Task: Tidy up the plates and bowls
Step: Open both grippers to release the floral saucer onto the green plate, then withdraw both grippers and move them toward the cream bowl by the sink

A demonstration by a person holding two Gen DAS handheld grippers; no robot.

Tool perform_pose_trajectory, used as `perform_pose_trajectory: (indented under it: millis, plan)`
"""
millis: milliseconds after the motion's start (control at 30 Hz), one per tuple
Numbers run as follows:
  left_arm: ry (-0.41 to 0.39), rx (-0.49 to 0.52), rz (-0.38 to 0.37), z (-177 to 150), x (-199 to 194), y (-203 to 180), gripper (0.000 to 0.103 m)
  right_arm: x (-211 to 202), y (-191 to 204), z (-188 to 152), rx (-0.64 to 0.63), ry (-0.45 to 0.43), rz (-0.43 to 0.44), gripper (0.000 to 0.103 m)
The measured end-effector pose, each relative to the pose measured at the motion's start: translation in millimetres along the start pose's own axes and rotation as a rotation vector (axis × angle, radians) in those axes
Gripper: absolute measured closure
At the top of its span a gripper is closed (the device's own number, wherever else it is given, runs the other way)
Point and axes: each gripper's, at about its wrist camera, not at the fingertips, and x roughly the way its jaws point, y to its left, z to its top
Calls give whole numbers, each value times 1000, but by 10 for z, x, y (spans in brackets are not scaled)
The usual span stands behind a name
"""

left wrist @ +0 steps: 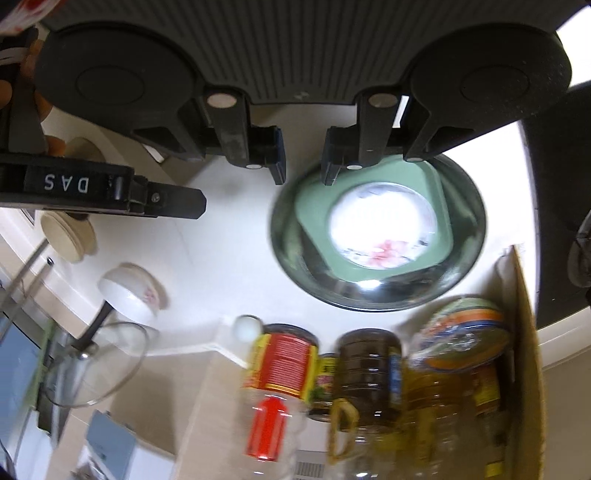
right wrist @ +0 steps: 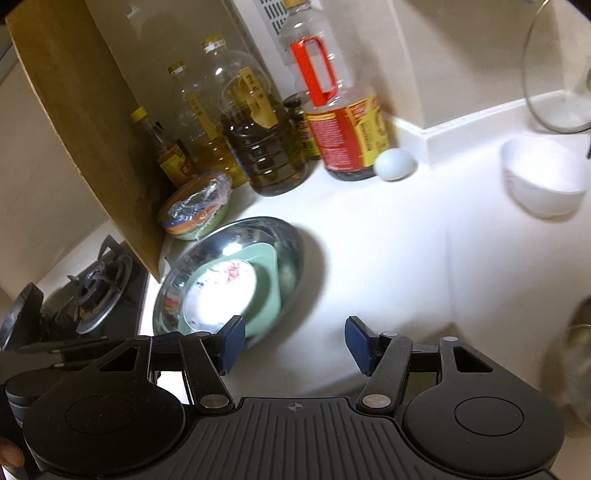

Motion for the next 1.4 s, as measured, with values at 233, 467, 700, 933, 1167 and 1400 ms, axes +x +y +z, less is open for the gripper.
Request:
perform_pose_trajectory:
  millis: [233,467,700,933,1167,1400]
  plan:
    - [18,14,4,-183,-115,-336,85,-364,-211,-186,15,5,-32,42]
    - [27,38,26,-366,-218,-612,85,-663,-415,-405,39,28,-74,42]
    - [36,64,8,-531,-305,-878,85,-946,-583,-608,63,29,-130,42]
    - [50,97,-21,-649,-332,-1138,85,-1218,-776,-786,108,24,-177,42]
    - [61,134,-46,-732,-326,-1379,85,-1435,-941,-914,141,14,-213,42]
    - [77,162,-60,-805,-283,-1581,85,-1616,-1122,-1029,170,12,-248,42]
